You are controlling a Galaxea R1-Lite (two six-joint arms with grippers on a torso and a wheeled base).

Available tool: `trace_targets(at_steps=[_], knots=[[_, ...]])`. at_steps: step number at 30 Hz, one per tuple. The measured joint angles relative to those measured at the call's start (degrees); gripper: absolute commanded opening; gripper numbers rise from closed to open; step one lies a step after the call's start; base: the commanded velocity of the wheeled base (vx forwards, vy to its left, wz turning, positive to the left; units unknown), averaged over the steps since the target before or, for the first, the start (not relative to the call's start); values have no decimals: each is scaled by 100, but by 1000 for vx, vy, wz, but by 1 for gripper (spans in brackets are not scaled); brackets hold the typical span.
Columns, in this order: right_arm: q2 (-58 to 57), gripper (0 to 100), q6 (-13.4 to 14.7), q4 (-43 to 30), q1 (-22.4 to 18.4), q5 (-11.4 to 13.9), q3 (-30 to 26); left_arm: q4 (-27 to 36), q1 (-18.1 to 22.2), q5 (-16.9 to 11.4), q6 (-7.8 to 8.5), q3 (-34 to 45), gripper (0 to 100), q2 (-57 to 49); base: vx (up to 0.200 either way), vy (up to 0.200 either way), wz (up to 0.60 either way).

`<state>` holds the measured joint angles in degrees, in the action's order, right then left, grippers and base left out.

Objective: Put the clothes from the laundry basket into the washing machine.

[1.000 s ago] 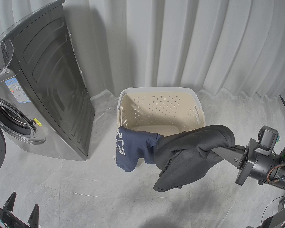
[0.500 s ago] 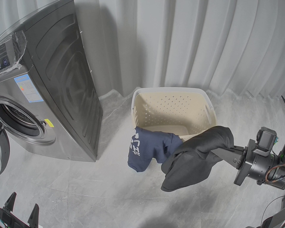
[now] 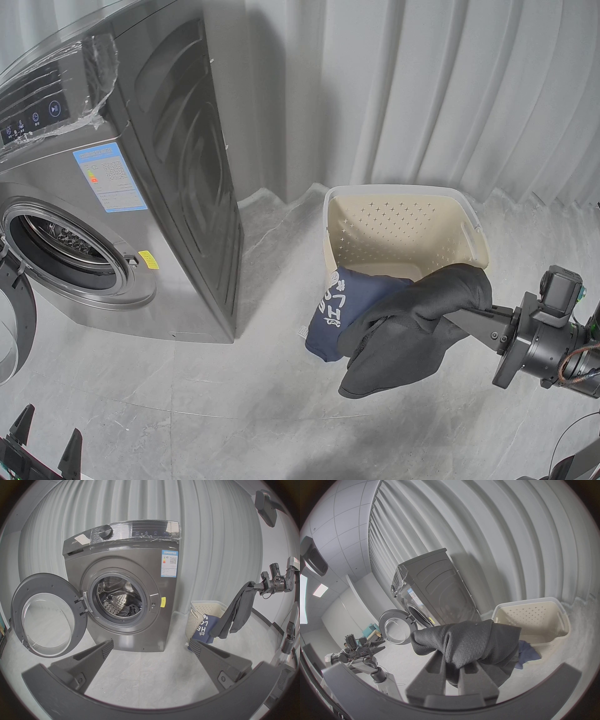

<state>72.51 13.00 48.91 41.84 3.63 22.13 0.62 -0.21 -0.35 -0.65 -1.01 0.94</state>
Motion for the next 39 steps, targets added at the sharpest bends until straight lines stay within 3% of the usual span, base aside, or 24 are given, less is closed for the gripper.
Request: trace_targets(at_steps=[9,26,32,39], knots=[[0,0,11,2,-33,-2,2,0,2,2,-11,0,100,0,0,0,0],[30,0,20,2,-118,-9,2,2,5,2,-11,0,100,2,0,200,0],[72,0,17,2,-138,-7,9,-2,0,0,-11,0,100,2,0,0,0],[100,0,9,5,-182,2,45,-2,5,0,-11,0,100,5,-200,0,0]])
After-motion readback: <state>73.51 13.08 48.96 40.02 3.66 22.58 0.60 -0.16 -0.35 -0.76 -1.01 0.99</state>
